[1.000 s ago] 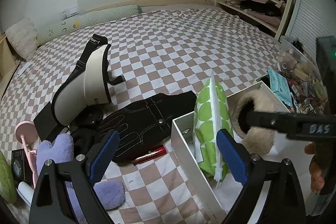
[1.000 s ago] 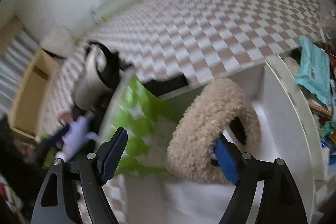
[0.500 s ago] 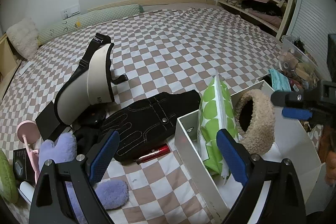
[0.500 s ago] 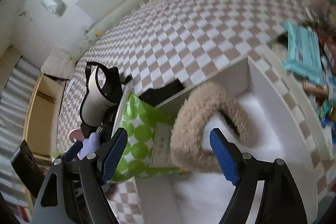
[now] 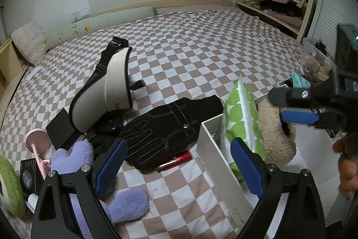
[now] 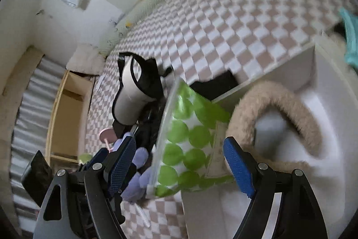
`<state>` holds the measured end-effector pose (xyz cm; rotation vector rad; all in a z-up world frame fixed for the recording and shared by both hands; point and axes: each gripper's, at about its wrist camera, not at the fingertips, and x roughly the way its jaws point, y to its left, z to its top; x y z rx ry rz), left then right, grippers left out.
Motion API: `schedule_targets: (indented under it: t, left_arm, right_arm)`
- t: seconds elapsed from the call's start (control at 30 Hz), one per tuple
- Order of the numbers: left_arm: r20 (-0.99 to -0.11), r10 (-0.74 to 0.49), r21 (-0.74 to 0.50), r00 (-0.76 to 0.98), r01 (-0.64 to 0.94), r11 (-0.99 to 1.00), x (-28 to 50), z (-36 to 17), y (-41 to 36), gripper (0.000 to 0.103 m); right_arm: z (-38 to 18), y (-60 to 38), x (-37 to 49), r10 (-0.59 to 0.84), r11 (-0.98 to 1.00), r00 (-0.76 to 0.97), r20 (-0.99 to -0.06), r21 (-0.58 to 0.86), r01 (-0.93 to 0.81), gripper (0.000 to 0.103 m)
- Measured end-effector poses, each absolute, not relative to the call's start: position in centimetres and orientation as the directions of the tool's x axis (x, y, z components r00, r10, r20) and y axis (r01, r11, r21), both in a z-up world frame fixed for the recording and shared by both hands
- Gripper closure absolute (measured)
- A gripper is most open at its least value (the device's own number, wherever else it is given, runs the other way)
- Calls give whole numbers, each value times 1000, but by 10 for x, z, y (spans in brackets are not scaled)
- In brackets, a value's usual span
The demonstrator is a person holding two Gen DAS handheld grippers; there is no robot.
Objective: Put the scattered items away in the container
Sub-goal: 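Lower the tissue pack into the box with the left tool while the right releases the earmuff, then withdraw both open tools from the white box back over the bed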
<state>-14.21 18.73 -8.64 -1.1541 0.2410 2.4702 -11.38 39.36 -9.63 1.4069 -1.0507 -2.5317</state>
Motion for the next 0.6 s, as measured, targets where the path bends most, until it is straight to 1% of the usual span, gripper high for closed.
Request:
schedule_targets:
  t: [0.07, 0.13, 0.23, 0.3, 0.33, 0.37, 0.4, 0.5, 0.57, 0.6]
  left_arm:
    - [-765, 281, -12, -579, -423, -906, -142, -86, 183, 9]
    - [-764, 278, -10, -583, -420, -908, -141, -84, 179, 9]
    - [-761, 264, 1, -593, -408, -913, -141, -81, 173, 9]
    - [-756, 256, 7, -602, -398, -917, -139, -79, 168, 9]
    - [-754, 252, 10, -607, -393, -919, -138, -77, 165, 9]
    - [-747, 247, 14, -617, -386, -922, -137, -75, 162, 9]
    - [-741, 242, 19, -627, -379, -925, -136, -74, 159, 9]
    - [-721, 228, 33, -654, -362, -932, -133, -68, 151, 9]
    - [-706, 219, 49, -673, -356, -933, -129, -64, 145, 1]
    - [-697, 216, 56, -684, -352, -934, -127, -62, 142, 0]
  right_arm:
    - [-88, 392, -113, -308, -796, -600, -738, 545, -263, 22]
    - [-82, 390, -110, -290, -801, -618, -731, 539, -262, 22]
    - [-73, 387, -103, -288, -794, -672, -683, 562, -231, 22]
    - [-60, 380, -93, -241, -819, -745, -623, 542, -188, 21]
    - [-55, 376, -90, -218, -834, -764, -607, 522, -177, 17]
    - [-51, 371, -86, -197, -849, -783, -590, 503, -165, 5]
    - [-46, 366, -84, -182, -861, -798, -574, 485, -152, 0]
    - [-36, 355, -78, -156, -887, -832, -532, 446, -119, 0]
    - [-32, 347, -77, -143, -898, -840, -524, 426, -113, 0]
    - [-30, 343, -78, -141, -902, -840, -525, 418, -110, 0]
